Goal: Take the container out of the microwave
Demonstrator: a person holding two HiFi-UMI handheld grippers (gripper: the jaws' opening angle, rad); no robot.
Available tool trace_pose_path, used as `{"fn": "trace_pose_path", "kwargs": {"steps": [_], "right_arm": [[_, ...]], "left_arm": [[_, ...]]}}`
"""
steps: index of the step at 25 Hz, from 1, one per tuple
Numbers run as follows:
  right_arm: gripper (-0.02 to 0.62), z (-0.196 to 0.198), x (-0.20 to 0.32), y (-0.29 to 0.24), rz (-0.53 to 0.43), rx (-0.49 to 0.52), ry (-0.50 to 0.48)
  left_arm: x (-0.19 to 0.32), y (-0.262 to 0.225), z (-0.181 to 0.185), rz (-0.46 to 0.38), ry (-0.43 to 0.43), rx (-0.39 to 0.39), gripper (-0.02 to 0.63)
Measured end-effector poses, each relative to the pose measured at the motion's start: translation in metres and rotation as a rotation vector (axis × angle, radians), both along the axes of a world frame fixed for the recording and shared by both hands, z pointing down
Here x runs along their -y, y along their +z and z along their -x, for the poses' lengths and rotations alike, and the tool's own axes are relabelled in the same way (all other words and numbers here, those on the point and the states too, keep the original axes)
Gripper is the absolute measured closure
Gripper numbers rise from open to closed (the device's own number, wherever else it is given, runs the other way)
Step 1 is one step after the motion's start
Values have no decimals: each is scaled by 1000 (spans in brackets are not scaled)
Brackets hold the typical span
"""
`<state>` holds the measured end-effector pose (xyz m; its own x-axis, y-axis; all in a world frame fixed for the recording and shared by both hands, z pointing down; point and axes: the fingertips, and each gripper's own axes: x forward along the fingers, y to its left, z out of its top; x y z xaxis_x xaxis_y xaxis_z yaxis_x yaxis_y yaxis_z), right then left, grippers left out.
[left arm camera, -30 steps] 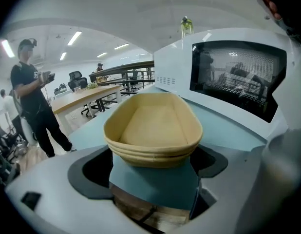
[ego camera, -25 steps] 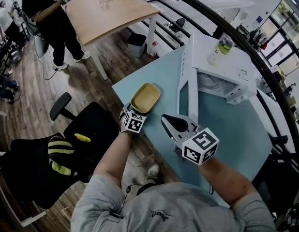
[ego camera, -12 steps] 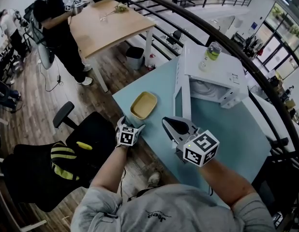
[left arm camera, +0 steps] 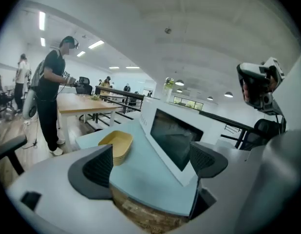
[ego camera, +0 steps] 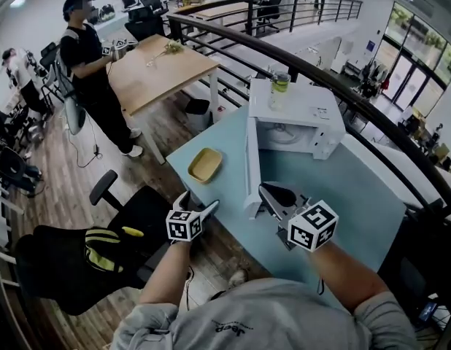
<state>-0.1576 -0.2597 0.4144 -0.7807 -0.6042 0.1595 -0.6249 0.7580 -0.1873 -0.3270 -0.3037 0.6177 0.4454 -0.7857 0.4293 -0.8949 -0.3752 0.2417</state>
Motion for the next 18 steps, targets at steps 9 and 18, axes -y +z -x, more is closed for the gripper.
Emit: {"fn": "trace_pose_path", "kwargs": {"steps": [9, 18], "right_arm": [[577, -151, -116, -9, 9, -10, 100], [577, -242, -180, -21, -14, 3, 172]], "left_arm": [[-116, -108, -148, -152, 135, -76, 98], [-214, -151, -253, -210, 261, -98, 333]]}}
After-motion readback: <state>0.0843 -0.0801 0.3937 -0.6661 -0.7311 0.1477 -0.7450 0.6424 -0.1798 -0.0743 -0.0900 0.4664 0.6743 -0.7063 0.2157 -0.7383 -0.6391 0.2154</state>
